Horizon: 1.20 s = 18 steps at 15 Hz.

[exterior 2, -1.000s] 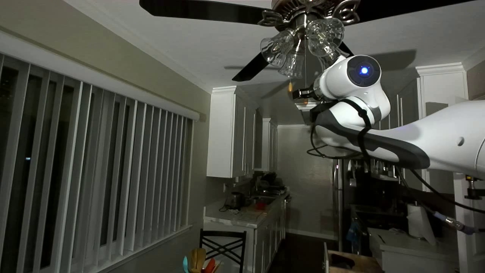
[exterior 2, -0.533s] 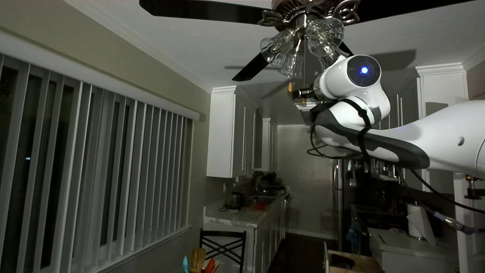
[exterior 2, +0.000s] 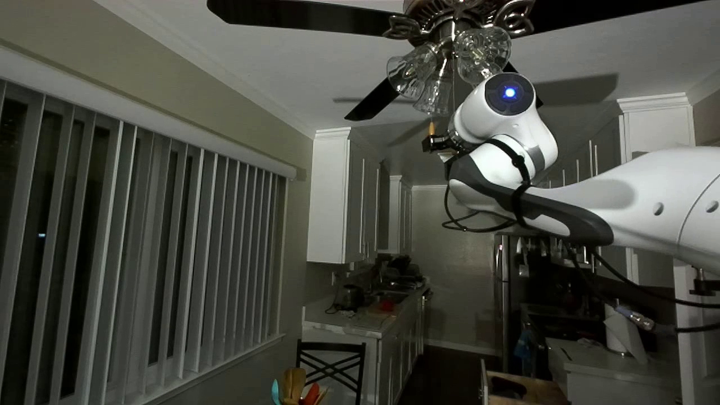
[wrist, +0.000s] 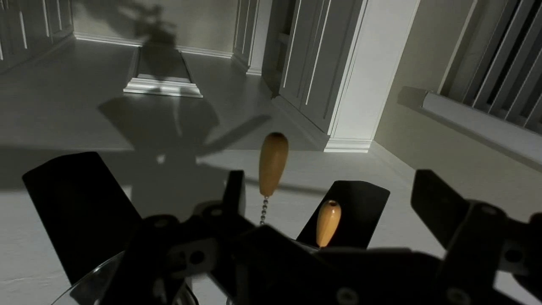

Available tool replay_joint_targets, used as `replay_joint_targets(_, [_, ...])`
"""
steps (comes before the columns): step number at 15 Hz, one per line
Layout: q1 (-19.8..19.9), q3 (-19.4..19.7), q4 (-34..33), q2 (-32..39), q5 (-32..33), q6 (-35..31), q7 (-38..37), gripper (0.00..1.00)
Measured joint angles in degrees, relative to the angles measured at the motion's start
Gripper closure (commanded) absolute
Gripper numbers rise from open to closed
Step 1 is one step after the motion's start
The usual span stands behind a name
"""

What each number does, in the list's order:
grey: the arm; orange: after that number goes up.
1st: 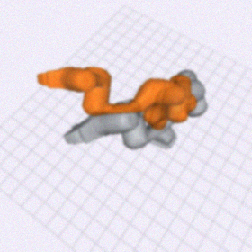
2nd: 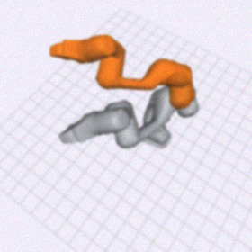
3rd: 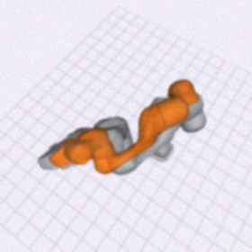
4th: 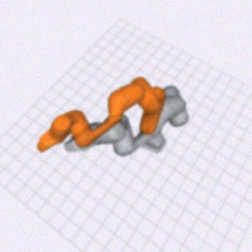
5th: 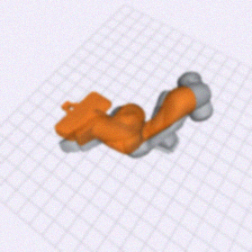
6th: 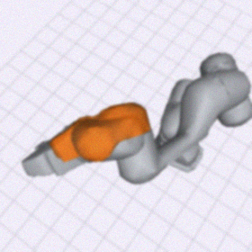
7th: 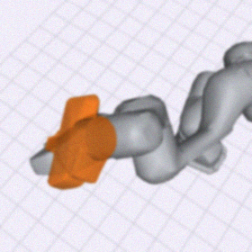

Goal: Turn on the ceiling lights

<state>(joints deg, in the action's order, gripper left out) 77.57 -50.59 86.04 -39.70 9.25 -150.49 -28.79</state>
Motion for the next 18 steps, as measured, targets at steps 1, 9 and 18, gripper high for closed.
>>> replay_joint_targets(1, [1.81, -1.05, -1.85, 0.3, 0.0, 1.38, -0.63, 0.0])
replay_joint_targets(9, [14.99, -5.73, -13.48, 2.48, -0.01, 13.09, -4.72, 0.0])
replay_joint_targets(18, [19.92, -9.18, -16.99, 3.28, -0.12, 15.85, -4.84, 0.54])
